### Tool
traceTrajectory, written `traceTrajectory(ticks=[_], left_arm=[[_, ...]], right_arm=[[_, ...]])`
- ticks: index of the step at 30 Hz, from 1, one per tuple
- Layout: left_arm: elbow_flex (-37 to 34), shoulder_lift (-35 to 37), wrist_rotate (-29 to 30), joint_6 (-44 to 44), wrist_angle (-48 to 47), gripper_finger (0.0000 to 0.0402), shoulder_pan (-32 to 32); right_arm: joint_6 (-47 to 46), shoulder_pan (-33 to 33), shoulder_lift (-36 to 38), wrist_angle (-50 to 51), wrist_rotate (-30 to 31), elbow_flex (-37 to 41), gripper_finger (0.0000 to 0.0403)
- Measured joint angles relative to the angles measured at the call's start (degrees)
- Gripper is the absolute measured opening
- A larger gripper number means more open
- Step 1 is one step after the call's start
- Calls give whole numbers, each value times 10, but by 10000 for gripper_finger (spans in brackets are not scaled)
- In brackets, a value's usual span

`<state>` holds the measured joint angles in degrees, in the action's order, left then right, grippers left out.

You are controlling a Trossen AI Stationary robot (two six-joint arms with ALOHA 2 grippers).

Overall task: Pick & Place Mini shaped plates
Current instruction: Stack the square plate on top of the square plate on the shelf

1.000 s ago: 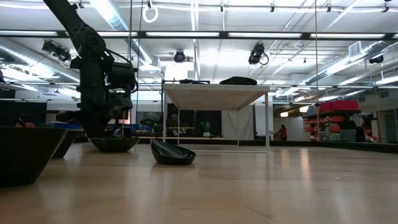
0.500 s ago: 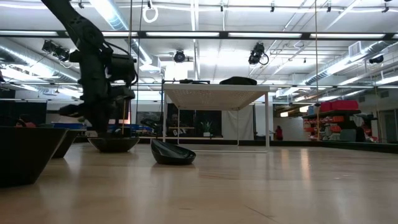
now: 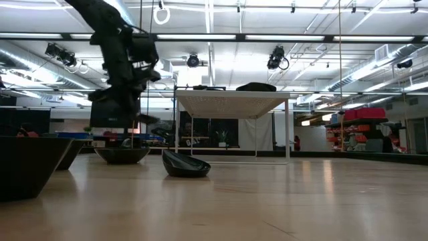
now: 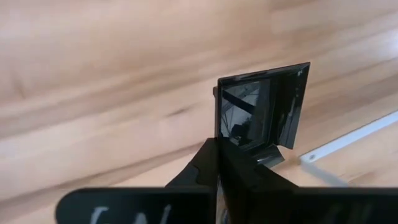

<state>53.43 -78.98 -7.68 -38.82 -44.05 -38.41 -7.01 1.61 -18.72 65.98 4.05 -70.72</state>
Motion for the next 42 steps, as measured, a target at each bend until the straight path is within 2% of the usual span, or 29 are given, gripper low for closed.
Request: traceTrajectory(ticks=[9, 20, 30, 42], left_arm=[[111, 0, 31, 20, -53, 8, 0], [223, -14, 32, 24, -66, 8, 0], [328, -87, 12, 51, -64, 11, -5], [415, -205, -52, 124, -64, 15, -28]], right_arm=[[0, 0, 0, 0, 0, 0, 19], [0, 0, 0, 0, 0, 0, 19], [0, 0, 0, 0, 0, 0, 19], [0, 0, 0, 0, 0, 0, 19]])
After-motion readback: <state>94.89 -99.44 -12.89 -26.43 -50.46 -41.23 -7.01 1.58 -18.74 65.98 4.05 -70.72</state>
